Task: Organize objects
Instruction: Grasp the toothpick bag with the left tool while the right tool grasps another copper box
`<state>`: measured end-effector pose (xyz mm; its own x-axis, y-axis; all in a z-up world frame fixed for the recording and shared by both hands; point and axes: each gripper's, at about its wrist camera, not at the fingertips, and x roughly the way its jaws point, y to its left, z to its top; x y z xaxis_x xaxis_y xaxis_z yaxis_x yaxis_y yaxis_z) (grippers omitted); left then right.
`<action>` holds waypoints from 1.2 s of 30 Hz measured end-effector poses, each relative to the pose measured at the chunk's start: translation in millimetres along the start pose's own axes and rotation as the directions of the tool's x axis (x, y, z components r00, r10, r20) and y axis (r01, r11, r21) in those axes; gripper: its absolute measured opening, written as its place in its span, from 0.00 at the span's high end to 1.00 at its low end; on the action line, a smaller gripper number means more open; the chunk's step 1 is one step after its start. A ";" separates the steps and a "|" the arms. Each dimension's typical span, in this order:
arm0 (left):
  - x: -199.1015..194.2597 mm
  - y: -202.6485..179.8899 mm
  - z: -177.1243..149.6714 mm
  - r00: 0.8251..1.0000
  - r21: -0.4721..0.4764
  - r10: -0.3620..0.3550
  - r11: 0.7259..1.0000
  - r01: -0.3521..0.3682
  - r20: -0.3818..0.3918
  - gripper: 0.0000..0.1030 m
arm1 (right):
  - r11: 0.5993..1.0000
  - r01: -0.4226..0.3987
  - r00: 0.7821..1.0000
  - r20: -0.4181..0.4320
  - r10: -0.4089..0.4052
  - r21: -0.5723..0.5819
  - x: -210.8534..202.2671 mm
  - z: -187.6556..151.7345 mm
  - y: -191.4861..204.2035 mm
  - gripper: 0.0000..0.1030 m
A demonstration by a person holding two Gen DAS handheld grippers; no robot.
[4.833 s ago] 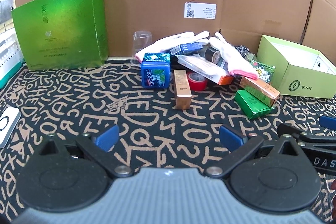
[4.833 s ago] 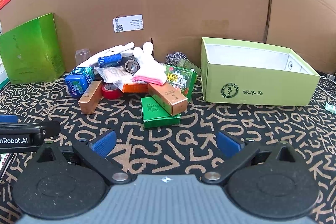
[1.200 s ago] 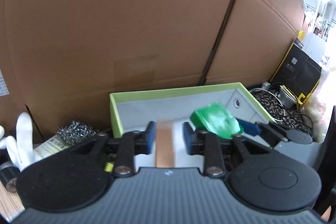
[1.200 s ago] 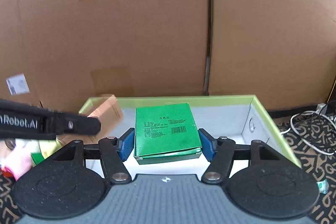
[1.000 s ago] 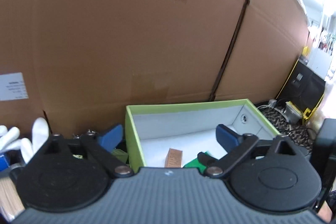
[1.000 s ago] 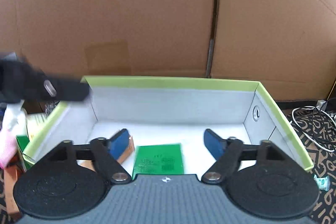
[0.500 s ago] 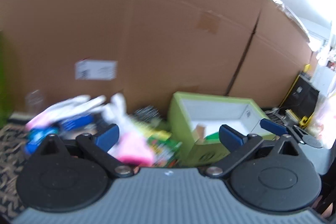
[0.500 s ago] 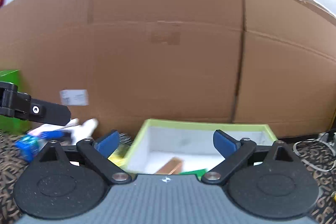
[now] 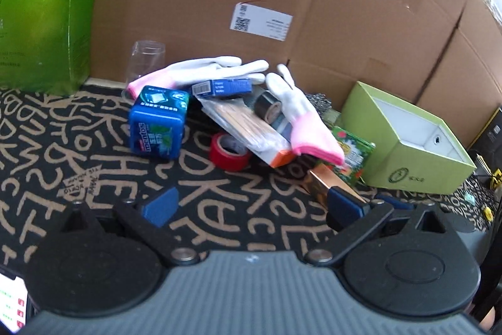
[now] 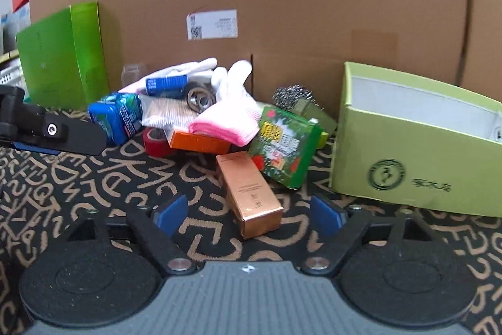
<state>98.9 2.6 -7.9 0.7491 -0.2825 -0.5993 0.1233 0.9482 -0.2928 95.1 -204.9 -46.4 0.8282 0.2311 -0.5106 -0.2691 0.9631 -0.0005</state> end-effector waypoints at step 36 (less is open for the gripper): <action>6.7 4.8 -27.9 0.984 0.108 -0.018 0.993 0.037 -0.179 0.42 | 0.994 -0.100 0.993 -0.058 0.102 0.034 -56.8 -31.0 21.2 0.41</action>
<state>86.3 1.2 -34.2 0.6181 -0.3205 -0.7178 0.2211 0.9471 -0.2326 27.1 -201.8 -44.1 0.7664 0.3197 -0.5571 -0.3340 0.9392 0.0795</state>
